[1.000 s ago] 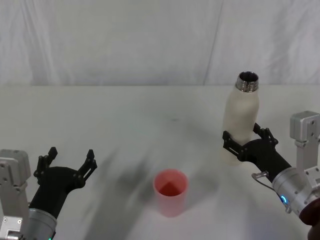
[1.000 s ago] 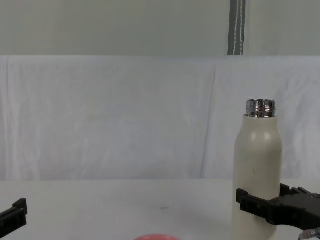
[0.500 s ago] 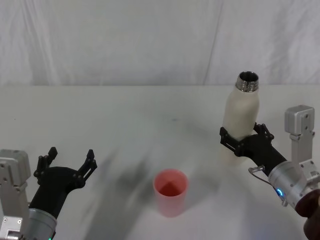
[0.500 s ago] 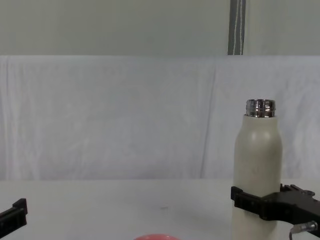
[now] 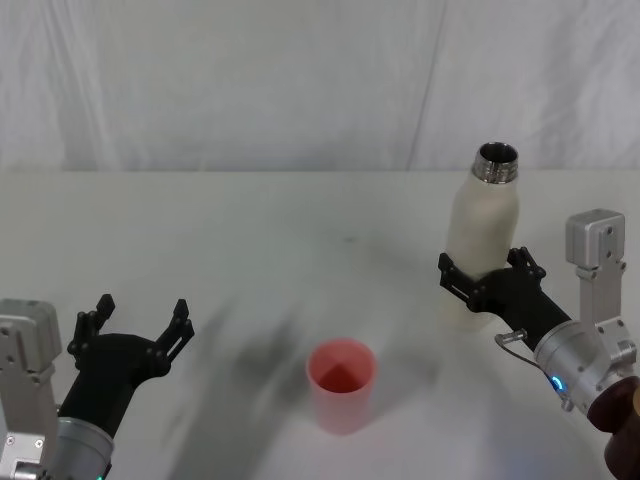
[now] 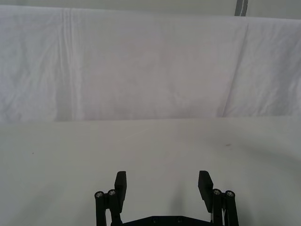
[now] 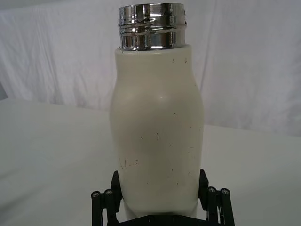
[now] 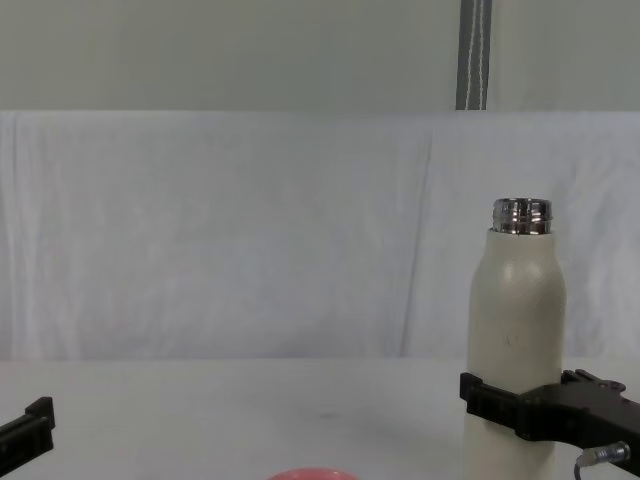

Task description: Grasp the thermos with one hand and pour water into the cup lid.

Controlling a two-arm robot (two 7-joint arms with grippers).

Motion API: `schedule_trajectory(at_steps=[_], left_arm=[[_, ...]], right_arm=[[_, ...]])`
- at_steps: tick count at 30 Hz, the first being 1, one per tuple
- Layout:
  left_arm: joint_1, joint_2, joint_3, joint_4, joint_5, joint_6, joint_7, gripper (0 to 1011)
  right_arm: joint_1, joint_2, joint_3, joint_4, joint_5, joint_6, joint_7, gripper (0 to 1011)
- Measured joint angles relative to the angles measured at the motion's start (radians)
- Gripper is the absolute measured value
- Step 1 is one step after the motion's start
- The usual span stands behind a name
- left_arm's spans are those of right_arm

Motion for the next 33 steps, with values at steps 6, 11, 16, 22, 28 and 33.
schedule_trajectory(at_steps=[6, 11, 16, 22, 28, 33], left_arm=[[0.000, 0.000, 0.000, 0.000, 0.000, 0.000, 0.000, 1001], [0.000, 0.000, 0.000, 0.000, 0.000, 0.000, 0.000, 1001], [0.000, 0.000, 0.000, 0.000, 0.000, 0.000, 0.000, 1001], [0.000, 0.000, 0.000, 0.000, 0.000, 0.000, 0.000, 1001], [0.000, 0.000, 0.000, 0.000, 0.000, 0.000, 0.000, 1001], [0.000, 0.000, 0.000, 0.000, 0.000, 0.000, 0.000, 1001]], right_arm=[[-0.001, 0.001, 0.001, -0.002, 0.000, 0.000, -0.001, 950], [-0.002, 0.001, 0.001, -0.003, 0.000, 0.001, -0.001, 950], [-0.002, 0.001, 0.001, -0.004, 0.000, 0.001, -0.001, 950], [-0.003, 0.001, 0.002, -0.004, 0.001, 0.001, -0.001, 950], [-0.005, 0.002, 0.002, -0.009, 0.000, 0.001, -0.002, 950], [-0.021, 0.022, 0.002, -0.057, -0.007, 0.007, -0.002, 950]])
